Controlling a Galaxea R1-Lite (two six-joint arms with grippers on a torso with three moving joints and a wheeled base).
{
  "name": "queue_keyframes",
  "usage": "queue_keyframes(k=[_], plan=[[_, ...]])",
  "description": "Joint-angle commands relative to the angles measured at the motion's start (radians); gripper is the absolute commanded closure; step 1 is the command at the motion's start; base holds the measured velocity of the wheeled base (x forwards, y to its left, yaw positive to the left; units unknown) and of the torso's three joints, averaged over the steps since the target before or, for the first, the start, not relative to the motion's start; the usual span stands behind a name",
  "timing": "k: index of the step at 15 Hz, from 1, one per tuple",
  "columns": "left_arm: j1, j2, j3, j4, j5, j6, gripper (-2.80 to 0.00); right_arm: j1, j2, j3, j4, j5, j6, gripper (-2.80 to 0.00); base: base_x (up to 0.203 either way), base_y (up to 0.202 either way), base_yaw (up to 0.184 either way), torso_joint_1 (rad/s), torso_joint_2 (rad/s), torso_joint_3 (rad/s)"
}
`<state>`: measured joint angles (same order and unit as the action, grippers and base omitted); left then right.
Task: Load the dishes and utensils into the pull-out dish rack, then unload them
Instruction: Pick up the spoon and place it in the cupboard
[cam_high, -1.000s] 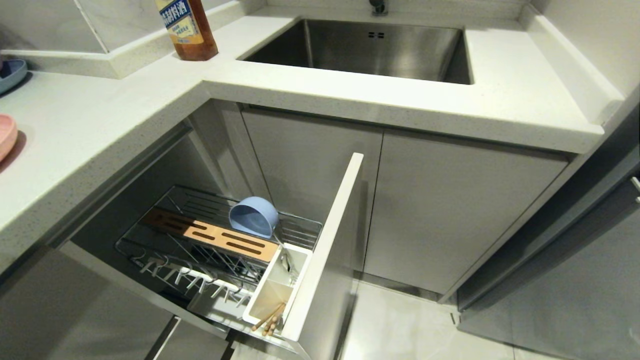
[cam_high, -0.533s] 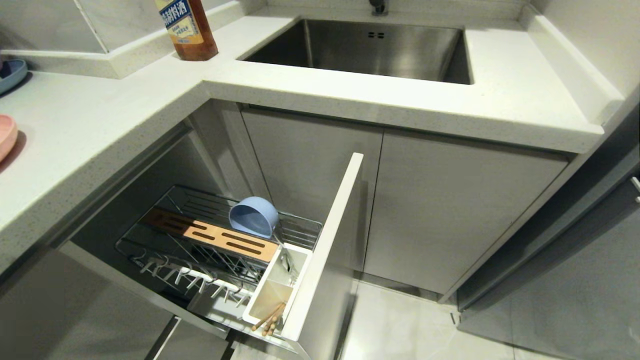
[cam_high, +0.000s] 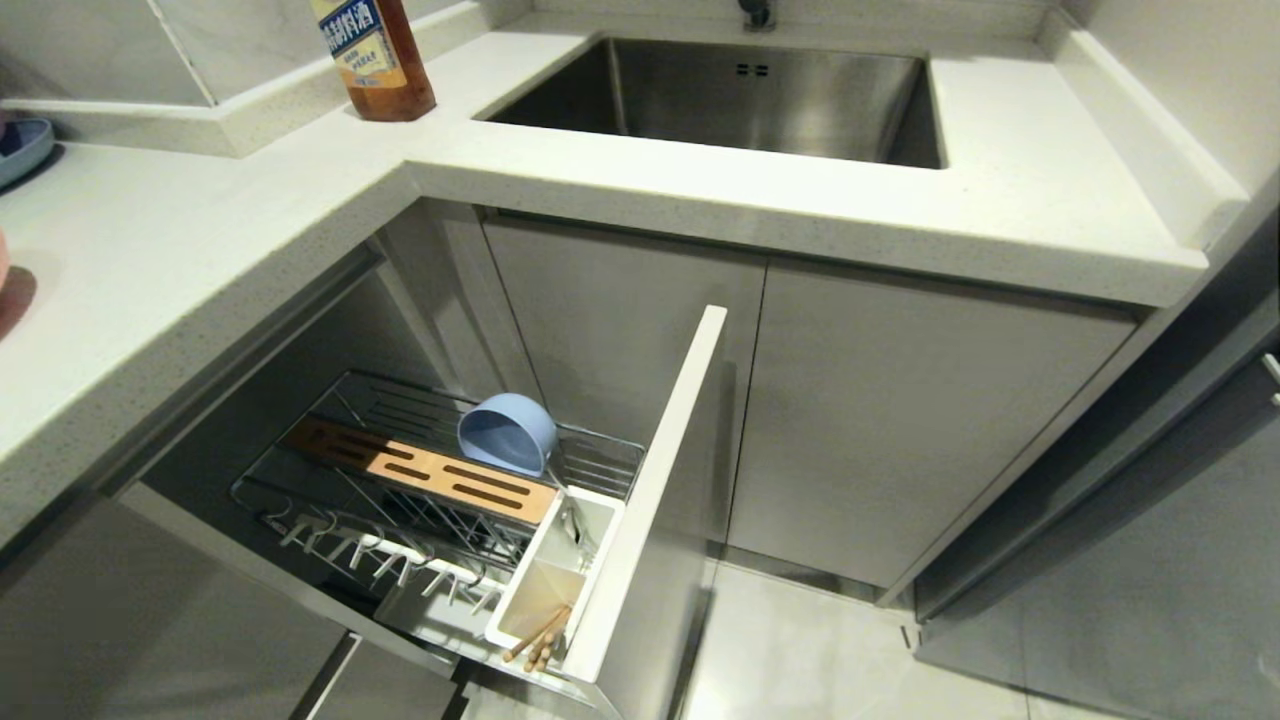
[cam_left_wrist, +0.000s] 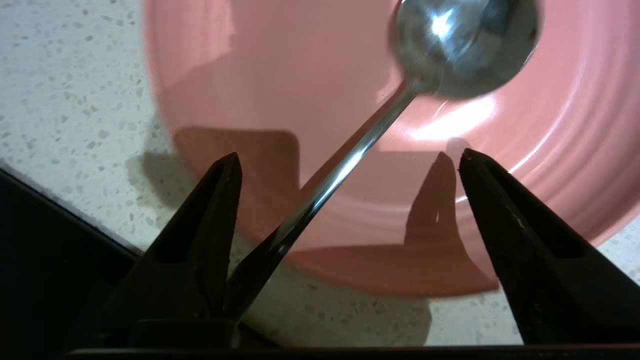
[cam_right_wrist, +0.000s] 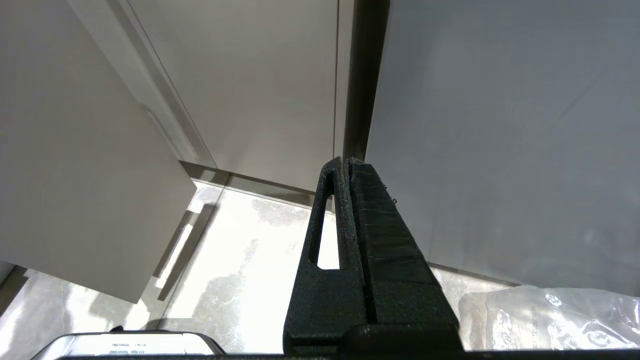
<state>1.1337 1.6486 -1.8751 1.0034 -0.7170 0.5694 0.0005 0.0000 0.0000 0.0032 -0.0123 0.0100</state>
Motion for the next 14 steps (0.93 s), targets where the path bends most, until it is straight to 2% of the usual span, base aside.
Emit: queue_keyframes(k=[1,12,13,14], plan=[[-0.004,0.014,-0.001,0.005,-0.004,0.003,-2.80,0.000,0.000,0.002,0.000,0.000,0.000,0.00,0.000,0.000,0.000,0.000,0.00,0.000],[-0.045,0.010,0.001,0.007,-0.002,0.001,-2.80,0.000,0.000,0.003,0.000,0.000,0.000,0.00,0.000,0.000,0.000,0.000,0.00,0.000],[-0.048,0.011,-0.001,0.006,-0.004,0.000,0.00,0.000,0.000,0.002,0.000,0.000,0.000,0.00,0.000,0.000,0.000,0.000,0.00,0.000],[-0.052,0.010,-0.002,0.006,-0.002,-0.002,0.00,0.001,0.000,0.002,0.000,0.000,0.001,0.00,0.000,0.000,0.000,0.000,0.00,0.000]])
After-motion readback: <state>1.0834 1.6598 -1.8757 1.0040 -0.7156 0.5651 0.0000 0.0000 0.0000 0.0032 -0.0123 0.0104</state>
